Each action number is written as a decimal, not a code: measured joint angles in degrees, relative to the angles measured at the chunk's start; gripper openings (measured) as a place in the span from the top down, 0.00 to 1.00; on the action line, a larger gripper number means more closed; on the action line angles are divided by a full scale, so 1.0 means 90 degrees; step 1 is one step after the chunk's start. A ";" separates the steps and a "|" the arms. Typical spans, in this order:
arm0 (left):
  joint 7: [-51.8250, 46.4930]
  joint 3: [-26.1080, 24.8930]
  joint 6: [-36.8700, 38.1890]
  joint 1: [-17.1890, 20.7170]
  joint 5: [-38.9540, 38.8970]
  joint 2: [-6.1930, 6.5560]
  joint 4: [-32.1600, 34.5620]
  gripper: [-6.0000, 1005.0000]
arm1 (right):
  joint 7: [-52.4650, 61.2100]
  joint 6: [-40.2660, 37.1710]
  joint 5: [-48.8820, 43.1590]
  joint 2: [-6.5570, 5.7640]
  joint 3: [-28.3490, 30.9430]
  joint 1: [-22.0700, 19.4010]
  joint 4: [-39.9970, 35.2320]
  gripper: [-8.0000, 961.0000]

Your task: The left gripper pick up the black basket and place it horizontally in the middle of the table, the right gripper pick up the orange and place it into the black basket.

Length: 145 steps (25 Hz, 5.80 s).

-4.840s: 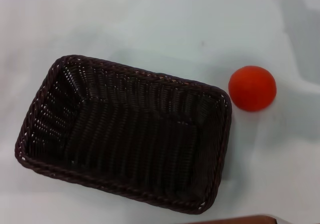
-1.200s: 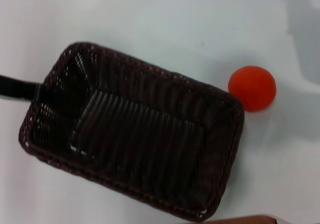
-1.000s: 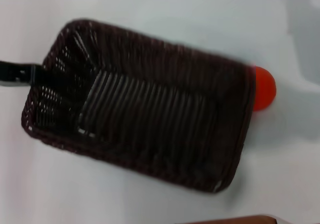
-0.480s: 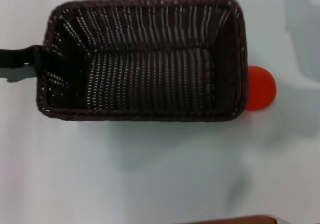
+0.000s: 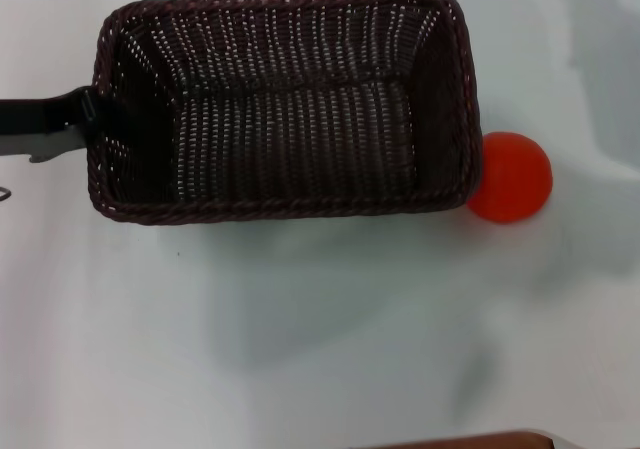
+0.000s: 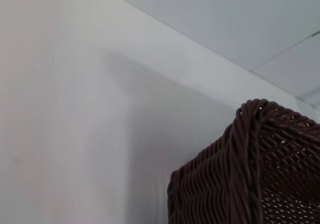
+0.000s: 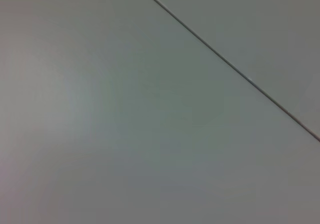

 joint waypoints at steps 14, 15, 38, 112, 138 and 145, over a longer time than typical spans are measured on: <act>0.0021 -0.0027 0.0510 0.0187 0.0023 0.0045 0.0302 0.86 | 0.0001 -0.0104 0.0000 -0.0019 -0.0015 -0.0009 0.0041 0.18; 0.0023 -0.0032 0.0537 0.0210 0.0034 0.0048 0.0313 0.86 | 0.0001 -0.0104 0.0000 -0.0019 -0.0015 -0.0010 0.0042 0.18; 0.0082 -0.0245 0.0337 0.0414 0.0023 0.0058 0.0326 0.67 | -0.0042 -0.0110 0.0000 -0.0026 0.0013 -0.0048 0.0018 0.21; 1.1767 -0.4600 -0.1947 0.0032 -0.6940 0.0057 0.5956 0.33 | 0.6841 0.1994 -1.3674 -0.0900 -0.2896 0.1391 0.4189 0.59; 1.1779 -0.4600 -0.2134 0.0047 -0.6918 0.0040 0.5993 0.33 | 0.4984 0.2549 -0.7927 -0.0620 -0.1210 0.0592 0.4251 0.85; 1.1779 -0.4600 -0.2134 0.0038 -0.6917 0.0046 0.6055 0.33 | 0.4874 0.2147 -0.8124 -0.0388 -0.1881 0.0956 0.3785 0.75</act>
